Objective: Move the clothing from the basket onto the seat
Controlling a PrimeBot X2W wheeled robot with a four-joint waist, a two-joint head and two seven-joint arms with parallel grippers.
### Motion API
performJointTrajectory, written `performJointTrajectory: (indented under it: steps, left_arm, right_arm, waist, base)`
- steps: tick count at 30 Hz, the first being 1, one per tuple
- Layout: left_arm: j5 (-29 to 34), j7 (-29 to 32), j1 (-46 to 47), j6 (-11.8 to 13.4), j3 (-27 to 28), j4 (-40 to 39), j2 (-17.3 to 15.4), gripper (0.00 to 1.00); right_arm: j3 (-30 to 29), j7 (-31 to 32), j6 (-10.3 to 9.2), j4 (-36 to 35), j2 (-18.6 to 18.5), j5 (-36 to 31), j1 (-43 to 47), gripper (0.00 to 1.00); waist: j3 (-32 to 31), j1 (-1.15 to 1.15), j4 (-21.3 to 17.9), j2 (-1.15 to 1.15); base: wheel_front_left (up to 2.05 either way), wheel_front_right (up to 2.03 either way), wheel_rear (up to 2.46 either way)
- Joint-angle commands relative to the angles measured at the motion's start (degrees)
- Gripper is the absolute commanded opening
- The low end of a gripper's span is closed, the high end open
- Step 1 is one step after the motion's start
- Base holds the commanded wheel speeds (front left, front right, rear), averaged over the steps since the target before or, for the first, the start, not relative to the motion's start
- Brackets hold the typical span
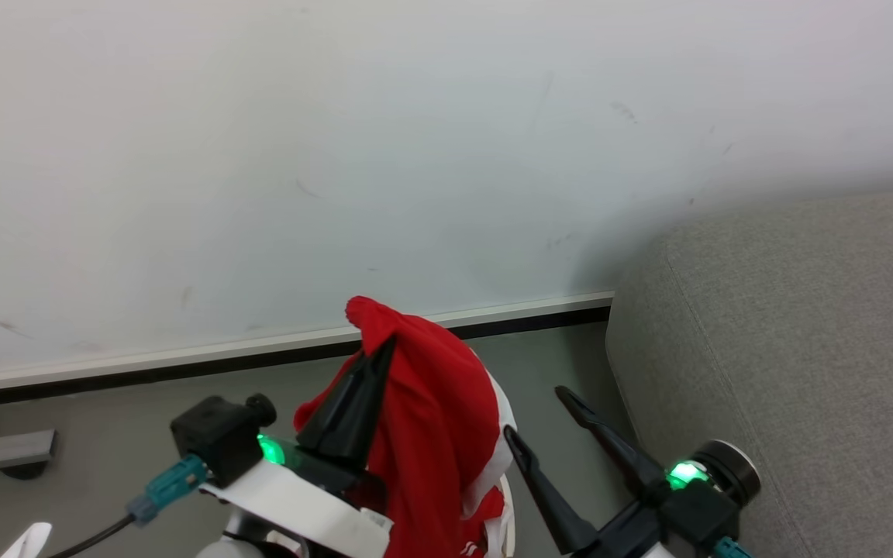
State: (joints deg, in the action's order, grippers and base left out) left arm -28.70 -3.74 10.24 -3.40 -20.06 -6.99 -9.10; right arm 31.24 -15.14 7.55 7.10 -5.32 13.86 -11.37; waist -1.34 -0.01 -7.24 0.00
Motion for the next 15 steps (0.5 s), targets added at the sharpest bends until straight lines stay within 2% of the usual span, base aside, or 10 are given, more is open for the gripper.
performJointTrajectory:
  steps: [1, 9, 15]
  left_arm:
    - [-0.3, 0.4, -0.6, 0.1, -0.3, -0.9, 0.0, 0.0]
    - [-0.6, 2.7, -0.6, -0.9, -4.3, -2.1, 0.9, 0.0]
    - [-0.9, 3.8, -1.0, -1.5, -7.7, -2.1, 1.9, 0.0]
  right_arm:
    - [1.5, 0.0, -0.12, 0.0, -0.7, 0.8, -1.6, 1.0]
    - [9.7, 0.0, -0.12, 4.4, -2.2, 2.4, -8.5, 1.0]
    - [11.8, 0.0, -0.12, 11.0, -0.4, 1.2, -11.2, 1.0]
  waist:
    - [0.0, 0.01, -0.1, 0.0]
    - [-0.2, 0.01, 0.2, 0.0]
    - [-0.4, 0.01, 1.1, 0.0]
  base:
    - [0.0, 0.0, 0.0]
    - [0.0, 0.0, 0.0]
    - [0.0, 0.0, 0.0]
